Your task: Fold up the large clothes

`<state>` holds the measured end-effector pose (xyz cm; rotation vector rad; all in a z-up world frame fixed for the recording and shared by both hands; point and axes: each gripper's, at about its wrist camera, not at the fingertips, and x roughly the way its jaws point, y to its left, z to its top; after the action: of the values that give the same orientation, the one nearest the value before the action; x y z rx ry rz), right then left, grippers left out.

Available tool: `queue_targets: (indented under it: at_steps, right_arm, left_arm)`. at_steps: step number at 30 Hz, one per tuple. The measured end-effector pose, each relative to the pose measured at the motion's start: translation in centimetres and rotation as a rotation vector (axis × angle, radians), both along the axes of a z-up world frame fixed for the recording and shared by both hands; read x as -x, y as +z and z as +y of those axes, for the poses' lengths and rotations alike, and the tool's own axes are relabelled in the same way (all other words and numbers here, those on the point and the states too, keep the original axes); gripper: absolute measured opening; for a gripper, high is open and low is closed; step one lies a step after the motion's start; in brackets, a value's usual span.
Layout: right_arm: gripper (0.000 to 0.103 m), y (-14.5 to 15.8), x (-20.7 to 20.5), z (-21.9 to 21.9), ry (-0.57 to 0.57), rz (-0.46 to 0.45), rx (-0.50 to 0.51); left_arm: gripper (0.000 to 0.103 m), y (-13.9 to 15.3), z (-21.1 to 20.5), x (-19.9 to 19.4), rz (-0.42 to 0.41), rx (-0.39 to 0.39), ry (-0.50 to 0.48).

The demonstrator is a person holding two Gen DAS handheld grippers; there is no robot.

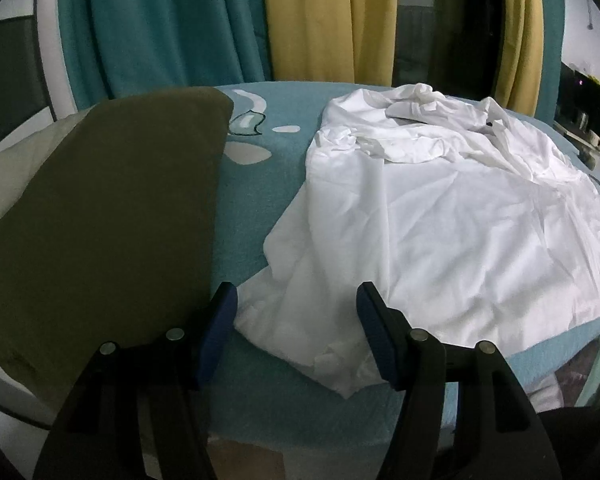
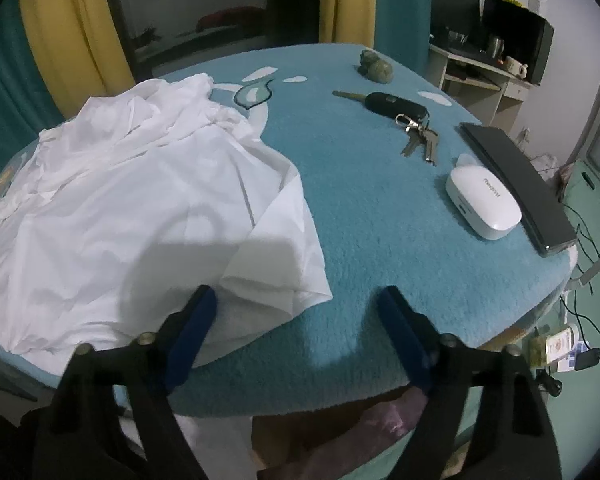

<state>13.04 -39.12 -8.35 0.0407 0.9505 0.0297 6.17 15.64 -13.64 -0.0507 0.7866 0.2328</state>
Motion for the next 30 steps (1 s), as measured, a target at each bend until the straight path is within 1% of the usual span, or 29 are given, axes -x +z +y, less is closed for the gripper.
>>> queue_targets:
  at_steps: [1,3,4,5,7,10,11,13,15,17,18,19,20,21,23,24,25,27,29,30]
  right_arm:
    - [0.064,0.0,0.0,0.1,0.001,-0.012,0.008]
    - [0.046,0.1,0.2,0.3,0.007,-0.035,0.020]
    - [0.029,0.1,0.3,0.5,0.019,-0.045,0.017]
    - [0.015,0.2,0.3,0.6,0.029,-0.049,0.016]
    - [0.006,0.2,0.6,1.1,0.050,-0.056,0.027]
    - [0.004,0.4,0.9,1.0,0.059,-0.059,0.014]
    - [0.004,0.5,1.0,0.9,0.057,-0.062,0.002]
    - [0.004,0.8,1.2,0.5,0.051,-0.074,-0.017]
    - [0.004,1.3,1.3,0.4,0.049,-0.088,-0.030]
    - [0.004,1.8,1.4,0.5,0.058,-0.105,-0.030]
    - [0.004,2.1,1.5,0.7,0.066,-0.116,-0.029]
    - [0.004,2.5,1.6,0.9,0.075,-0.129,-0.028]
    - [0.004,2.8,1.7,1.0,0.079,-0.141,-0.025]
    - [0.004,3.0,1.7,1.1,0.081,-0.150,-0.025]
    - [0.004,3.4,1.8,1.0,0.079,-0.166,-0.024]
    - [0.004,3.7,1.8,0.9,0.076,-0.177,-0.026]
    - [0.004,4.0,1.8,0.8,0.075,-0.185,-0.026]
    - [0.004,4.6,1.8,0.6,0.074,-0.203,-0.024]
    - [0.004,5.3,1.8,0.5,0.077,-0.220,-0.020]
    - [0.004,5.7,1.7,0.5,0.079,-0.231,-0.017]
  left_arm:
    - [0.065,-0.3,0.2,-0.1,0.011,0.007,-0.005]
    - [0.066,-0.3,0.4,0.1,-0.002,0.018,-0.009]
    - [0.066,-0.4,0.4,0.1,-0.004,0.018,-0.008]
    - [0.067,-0.3,0.4,0.0,-0.004,0.017,-0.006]
    - [0.067,-0.3,0.4,-0.1,-0.001,0.015,-0.001]
    - [0.067,-0.1,0.2,-0.3,0.015,-0.015,0.010]
    - [0.067,-0.2,0.3,-0.4,0.015,-0.013,0.008]
    - [0.067,-0.4,0.7,-0.4,0.003,0.017,0.009]
    - [0.067,-0.4,0.7,-0.3,-0.001,0.017,0.001]
    - [0.065,-0.4,0.4,-0.3,0.006,0.025,-0.038]
    - [0.057,-0.3,0.1,-0.3,0.008,0.026,-0.066]
    - [0.053,-0.3,0.0,-0.2,0.009,0.028,-0.081]
    - [0.042,-0.2,-0.2,-0.2,0.008,0.040,-0.098]
    - [0.027,-0.1,-0.3,-0.1,0.007,0.052,-0.108]
    - [0.008,0.0,-0.4,0.0,0.008,0.117,-0.142]
    - [0.007,0.2,-0.3,0.0,0.002,0.163,-0.151]
    - [0.007,0.5,-0.4,0.1,-0.009,0.182,-0.155]
    - [0.006,1.4,-0.7,0.3,-0.047,0.175,-0.160]
    - [0.006,3.4,-0.8,0.8,-0.109,0.156,-0.161]
    - [0.006,4.1,-0.8,0.8,-0.126,0.152,-0.160]
